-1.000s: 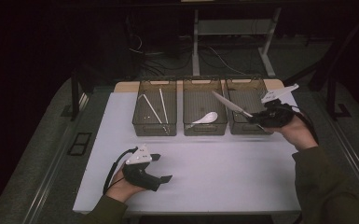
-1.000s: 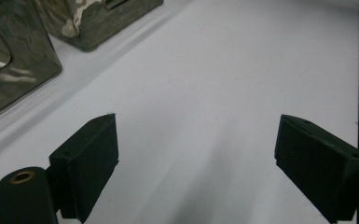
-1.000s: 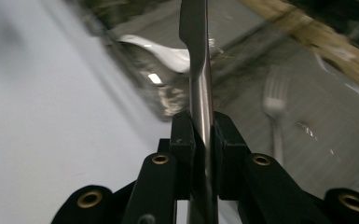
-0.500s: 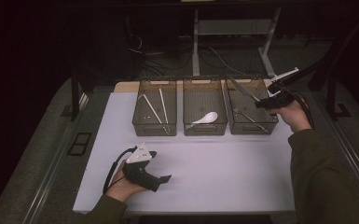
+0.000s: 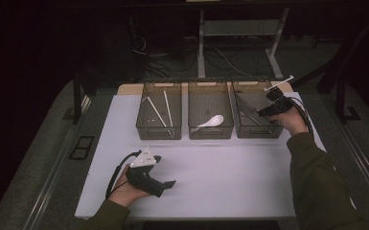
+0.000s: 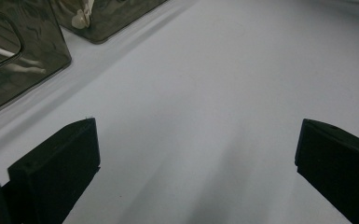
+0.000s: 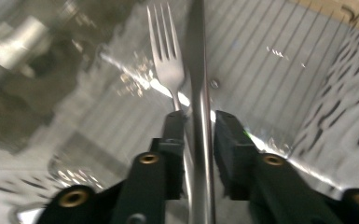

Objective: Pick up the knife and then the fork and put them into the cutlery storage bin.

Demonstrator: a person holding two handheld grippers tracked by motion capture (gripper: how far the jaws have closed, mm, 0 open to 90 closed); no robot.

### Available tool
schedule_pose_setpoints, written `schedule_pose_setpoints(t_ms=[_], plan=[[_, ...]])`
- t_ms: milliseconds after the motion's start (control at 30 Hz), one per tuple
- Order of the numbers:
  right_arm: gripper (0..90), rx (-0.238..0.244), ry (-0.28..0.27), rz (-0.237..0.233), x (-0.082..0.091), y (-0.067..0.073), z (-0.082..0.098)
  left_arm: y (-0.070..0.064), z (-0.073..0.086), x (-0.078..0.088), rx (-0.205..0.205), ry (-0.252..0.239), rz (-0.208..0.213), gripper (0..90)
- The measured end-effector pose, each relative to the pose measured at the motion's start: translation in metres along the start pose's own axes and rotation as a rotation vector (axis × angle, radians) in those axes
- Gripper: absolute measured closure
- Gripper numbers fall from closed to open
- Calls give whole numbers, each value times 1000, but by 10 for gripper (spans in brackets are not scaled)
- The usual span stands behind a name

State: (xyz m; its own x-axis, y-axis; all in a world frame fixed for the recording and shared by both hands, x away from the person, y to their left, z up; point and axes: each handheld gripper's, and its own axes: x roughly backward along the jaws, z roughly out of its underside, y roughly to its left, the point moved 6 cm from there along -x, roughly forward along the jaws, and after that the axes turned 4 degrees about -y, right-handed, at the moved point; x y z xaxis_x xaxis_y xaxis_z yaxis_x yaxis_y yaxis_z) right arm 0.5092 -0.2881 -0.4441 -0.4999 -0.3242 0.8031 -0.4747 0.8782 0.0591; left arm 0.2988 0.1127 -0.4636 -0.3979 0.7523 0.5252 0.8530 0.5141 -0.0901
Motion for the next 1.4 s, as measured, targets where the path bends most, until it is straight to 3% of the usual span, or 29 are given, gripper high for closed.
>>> schedule_pose_setpoints(t_ms=[67, 133, 300, 633, 900, 1100, 1200, 1400], plan=[[617, -13, -24, -21, 4, 1, -1, 0, 0, 0, -3, 1, -1, 0], [574, -3, -39, -11, 8, 2, -2, 0, 0, 0, -1, -2, -1, 0], [439, -4, -122, -62, 25, 11, -4, 2, 0, 1, -1, -5, -5, 0], [306, 5, -294, -164, 57, 35, 10, 4, 2, 1, -6, -3, -8, 0], [215, 57, -394, -177, 75, 59, 32, 5, 1, 2, -1, -14, -12, 0], [188, 118, -407, -219, 76, 86, 54, 4, 1, 0, -7, -16, -5, 0], [182, 153, -404, -210, 75, 98, 63, 4, 1, 0, -7, -17, -2, 0], [149, 165, -418, -206, 71, 114, 82, 3, 1, 2, -3, -28, 0, 0]])
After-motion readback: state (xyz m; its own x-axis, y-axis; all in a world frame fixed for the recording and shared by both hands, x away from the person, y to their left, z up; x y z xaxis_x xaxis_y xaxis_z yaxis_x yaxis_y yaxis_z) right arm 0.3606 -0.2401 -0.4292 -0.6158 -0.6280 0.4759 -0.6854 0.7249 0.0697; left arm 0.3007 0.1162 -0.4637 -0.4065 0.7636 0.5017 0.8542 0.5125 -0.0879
